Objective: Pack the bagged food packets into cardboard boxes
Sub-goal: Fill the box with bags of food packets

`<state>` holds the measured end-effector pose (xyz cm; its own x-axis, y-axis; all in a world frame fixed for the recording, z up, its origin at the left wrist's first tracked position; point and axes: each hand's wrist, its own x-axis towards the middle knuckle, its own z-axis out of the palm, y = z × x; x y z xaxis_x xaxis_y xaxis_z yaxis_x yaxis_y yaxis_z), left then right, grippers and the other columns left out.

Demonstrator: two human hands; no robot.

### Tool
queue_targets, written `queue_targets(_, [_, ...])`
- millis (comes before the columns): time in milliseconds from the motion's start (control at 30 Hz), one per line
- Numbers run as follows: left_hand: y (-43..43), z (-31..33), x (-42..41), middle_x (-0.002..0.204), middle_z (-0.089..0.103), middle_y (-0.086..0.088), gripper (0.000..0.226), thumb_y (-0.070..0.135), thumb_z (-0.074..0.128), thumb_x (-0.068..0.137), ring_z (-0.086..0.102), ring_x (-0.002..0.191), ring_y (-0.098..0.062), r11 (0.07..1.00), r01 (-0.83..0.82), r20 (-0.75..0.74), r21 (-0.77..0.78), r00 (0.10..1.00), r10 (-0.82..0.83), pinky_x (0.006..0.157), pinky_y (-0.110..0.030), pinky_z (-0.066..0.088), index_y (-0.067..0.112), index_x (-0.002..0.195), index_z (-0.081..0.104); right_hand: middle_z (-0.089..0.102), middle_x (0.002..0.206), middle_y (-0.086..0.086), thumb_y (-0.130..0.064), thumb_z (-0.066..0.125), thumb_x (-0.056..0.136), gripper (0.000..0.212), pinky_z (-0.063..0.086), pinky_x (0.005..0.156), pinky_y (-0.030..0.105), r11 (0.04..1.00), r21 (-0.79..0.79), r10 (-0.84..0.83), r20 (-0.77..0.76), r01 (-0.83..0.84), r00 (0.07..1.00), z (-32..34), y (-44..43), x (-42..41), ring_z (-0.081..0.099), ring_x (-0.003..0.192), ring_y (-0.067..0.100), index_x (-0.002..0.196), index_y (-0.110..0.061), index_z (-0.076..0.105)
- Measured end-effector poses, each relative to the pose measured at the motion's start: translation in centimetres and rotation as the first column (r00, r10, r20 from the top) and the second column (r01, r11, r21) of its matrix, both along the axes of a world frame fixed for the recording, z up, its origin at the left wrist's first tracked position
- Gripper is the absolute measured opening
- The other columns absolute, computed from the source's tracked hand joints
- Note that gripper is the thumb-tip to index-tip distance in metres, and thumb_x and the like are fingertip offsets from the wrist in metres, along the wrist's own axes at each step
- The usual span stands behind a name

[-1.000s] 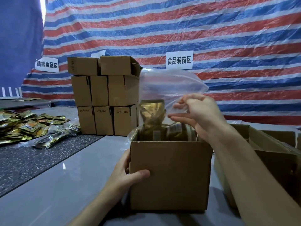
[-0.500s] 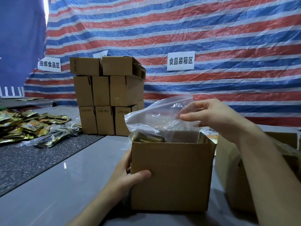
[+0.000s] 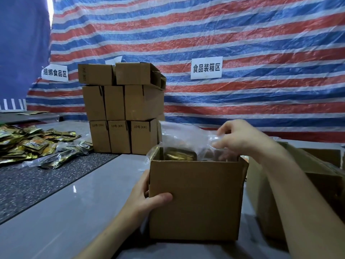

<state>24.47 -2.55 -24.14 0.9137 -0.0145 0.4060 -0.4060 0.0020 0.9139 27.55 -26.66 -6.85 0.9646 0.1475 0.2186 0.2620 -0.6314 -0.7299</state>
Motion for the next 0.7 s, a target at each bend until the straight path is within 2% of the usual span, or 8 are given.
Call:
queue_targets(67, [0.0,0.0,0.0,0.115,0.075,-0.006,0.076,0.039,0.084,0.057,0.073,0.104,-0.024,1.000,0.003,0.000,0.004,1.000,-0.003,0.080,-0.032,0.059,0.017,0.126,0.061,0.066,0.104,0.006,-0.008,0.081,0.081,0.042,0.059,0.071,0.036,0.993,-0.097,-0.063,0.079,0.071,0.995,-0.2,0.4,0.1,0.072,0.084,0.022,0.116,-0.017,0.059])
queue_targets(133, [0.0,0.0,-0.1,0.113,0.076,-0.006,0.075,0.038,0.084,0.056,0.073,0.103,-0.023,1.000,0.005,-0.002,-0.002,1.000,-0.005,0.078,-0.030,0.059,0.017,0.125,0.061,0.065,0.117,-0.001,-0.015,0.083,0.079,0.048,0.054,0.085,0.038,0.985,-0.139,-0.052,0.333,0.103,0.942,0.1,0.9,-0.1,0.063,0.104,0.017,0.120,-0.027,0.062])
queue_targets(233, [0.0,0.0,0.0,0.112,0.076,-0.007,0.075,0.037,0.084,0.056,0.074,0.101,-0.023,1.000,0.012,0.004,-0.014,1.000,-0.012,0.076,-0.029,0.059,0.017,0.124,0.061,0.070,0.105,-0.019,-0.030,0.076,0.087,0.019,0.054,0.086,0.033,0.964,-0.137,0.266,0.530,-0.229,0.805,1.2,1.7,-1.6,0.063,0.102,0.000,0.104,-0.036,0.073])
queue_targets(333, [-0.1,0.0,0.0,0.113,0.075,-0.005,0.077,0.038,0.084,0.055,0.073,0.103,-0.023,1.000,0.013,0.005,-0.016,1.000,-0.013,0.077,-0.030,0.059,0.018,0.125,0.060,0.072,0.101,-0.020,-0.056,0.065,0.088,0.024,0.057,0.077,0.022,0.816,-0.257,0.569,0.194,-0.518,0.799,1.1,3.0,-2.9,0.066,0.097,-0.002,0.104,-0.041,0.074])
queue_targets(433, [-0.1,0.1,0.0,0.115,0.075,-0.006,0.077,0.039,0.084,0.056,0.072,0.105,-0.022,1.000,0.003,0.013,-0.011,1.000,-0.003,0.079,-0.032,0.058,0.018,0.127,0.060,0.069,0.111,-0.014,-0.069,0.048,0.092,0.047,0.050,0.089,0.026,0.739,-0.532,0.422,-0.112,-0.413,0.900,0.1,4.0,-2.9,0.063,0.103,0.003,0.118,-0.037,0.069])
queue_targets(500, [-0.2,0.1,-0.1,0.115,0.075,-0.004,0.078,0.042,0.086,0.056,0.072,0.105,-0.021,1.000,-0.004,0.011,0.000,1.000,0.004,0.079,-0.029,0.058,0.021,0.127,0.061,0.070,0.115,-0.011,-0.071,0.041,0.094,0.056,0.048,0.100,0.033,0.788,-0.492,0.307,-0.209,-0.371,0.929,-0.1,4.1,-2.9,0.064,0.108,0.008,0.121,-0.031,0.070])
queue_targets(567, [-0.2,0.2,-0.2,0.116,0.075,-0.003,0.077,0.051,0.092,0.053,0.072,0.106,-0.021,1.000,-0.004,0.009,0.016,1.000,0.004,0.080,-0.031,0.058,0.033,0.122,0.064,0.077,0.096,-0.009,-0.064,0.045,0.097,0.046,0.052,0.091,0.030,0.880,-0.284,0.279,-0.341,-0.381,0.898,0.1,3.8,-2.8,0.073,0.091,0.006,0.105,-0.028,0.072])
queue_targets(700, [0.0,-0.1,-0.3,0.120,0.073,0.000,0.076,0.066,0.092,0.049,0.070,0.111,-0.022,0.998,-0.032,0.009,0.059,0.999,0.031,0.092,-0.041,0.056,0.047,0.117,0.064,0.073,0.093,-0.004,-0.058,0.047,0.100,0.039,0.052,0.090,0.032,0.855,-0.426,0.207,-0.245,-0.297,0.947,0.1,4.0,-2.3,0.068,0.091,0.011,0.094,-0.026,0.069])
